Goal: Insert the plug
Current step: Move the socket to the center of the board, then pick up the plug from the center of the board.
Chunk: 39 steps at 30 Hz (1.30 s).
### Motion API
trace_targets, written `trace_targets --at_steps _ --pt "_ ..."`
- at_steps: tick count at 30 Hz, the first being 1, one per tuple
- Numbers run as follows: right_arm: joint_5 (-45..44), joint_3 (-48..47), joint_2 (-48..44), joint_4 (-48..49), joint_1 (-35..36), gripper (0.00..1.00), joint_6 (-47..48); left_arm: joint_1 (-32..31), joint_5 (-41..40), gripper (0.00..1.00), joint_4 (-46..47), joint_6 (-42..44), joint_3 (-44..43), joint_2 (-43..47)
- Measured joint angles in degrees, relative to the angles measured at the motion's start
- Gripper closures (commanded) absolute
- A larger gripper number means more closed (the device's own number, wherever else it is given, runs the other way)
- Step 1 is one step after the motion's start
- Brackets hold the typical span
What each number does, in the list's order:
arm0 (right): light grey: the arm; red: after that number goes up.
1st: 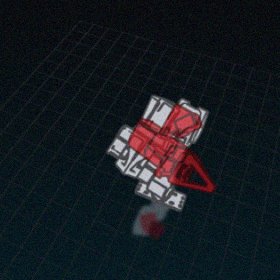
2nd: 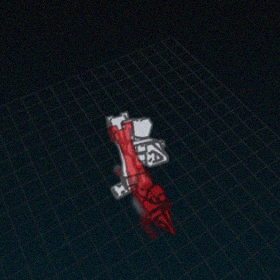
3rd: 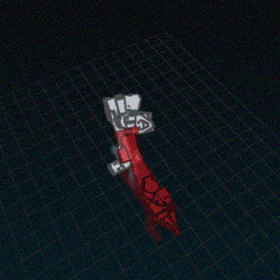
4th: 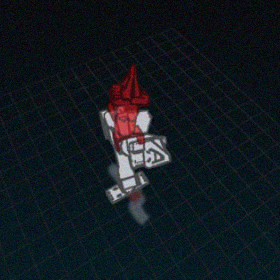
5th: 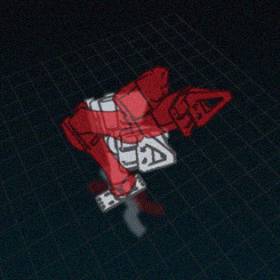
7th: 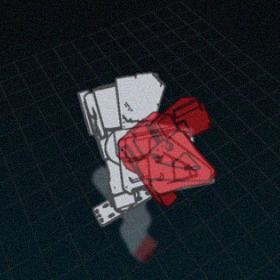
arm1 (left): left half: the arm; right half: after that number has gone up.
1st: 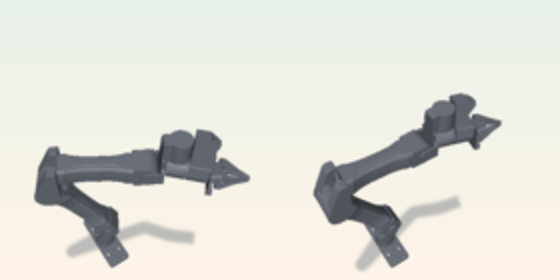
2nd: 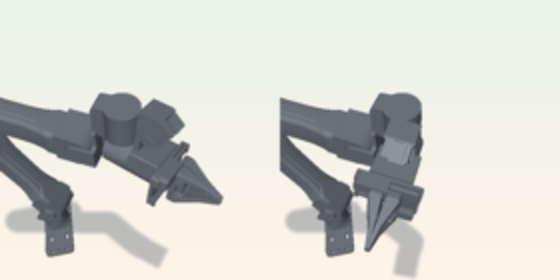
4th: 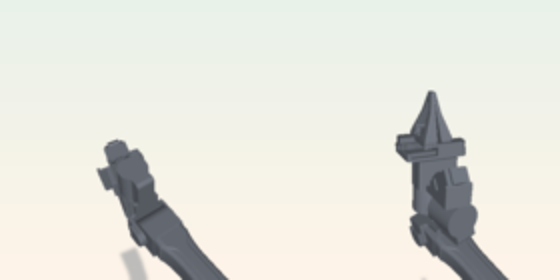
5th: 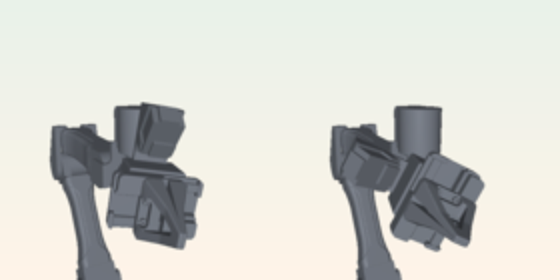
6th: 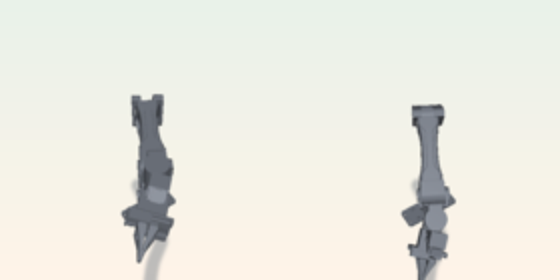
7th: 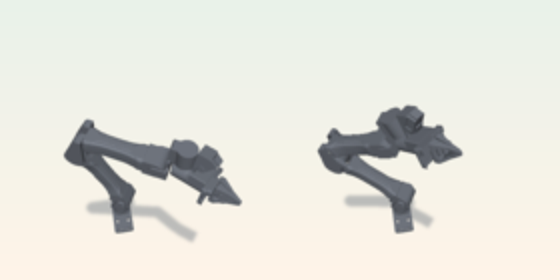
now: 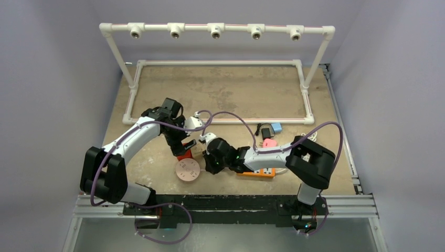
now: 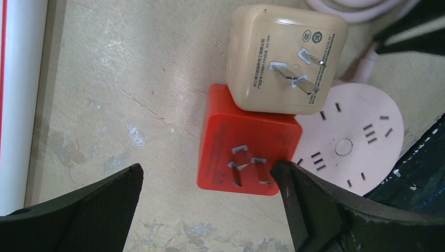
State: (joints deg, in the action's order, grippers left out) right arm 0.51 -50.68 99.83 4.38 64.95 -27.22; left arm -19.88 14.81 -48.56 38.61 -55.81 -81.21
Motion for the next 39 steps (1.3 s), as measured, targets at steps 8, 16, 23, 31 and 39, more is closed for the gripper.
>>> trace_targets --at_steps 8,16,23,31,39 --pt "-10.7 -0.2 -1.7 -1.4 -3.4 0.90 -2.3 0.0 1.0 0.01 0.0 0.0 0.0 0.0" --pt "-13.0 2.9 -7.8 -2.9 -3.5 0.84 -3.7 0.0 1.3 0.01 1.1 0.0 0.1 -1.1" --pt "-11.5 4.9 -10.2 -2.6 -2.9 0.82 -3.7 0.0 1.4 0.01 2.2 0.1 1.8 -1.5" --pt "-11.3 5.1 -13.4 -3.7 -2.3 0.75 -3.7 0.0 0.7 0.52 4.8 -0.2 3.2 -3.7" --pt "-11.4 5.1 -19.8 -3.8 -2.3 0.60 -3.3 0.4 2.3 0.76 1.8 -2.0 -3.4 -5.9"
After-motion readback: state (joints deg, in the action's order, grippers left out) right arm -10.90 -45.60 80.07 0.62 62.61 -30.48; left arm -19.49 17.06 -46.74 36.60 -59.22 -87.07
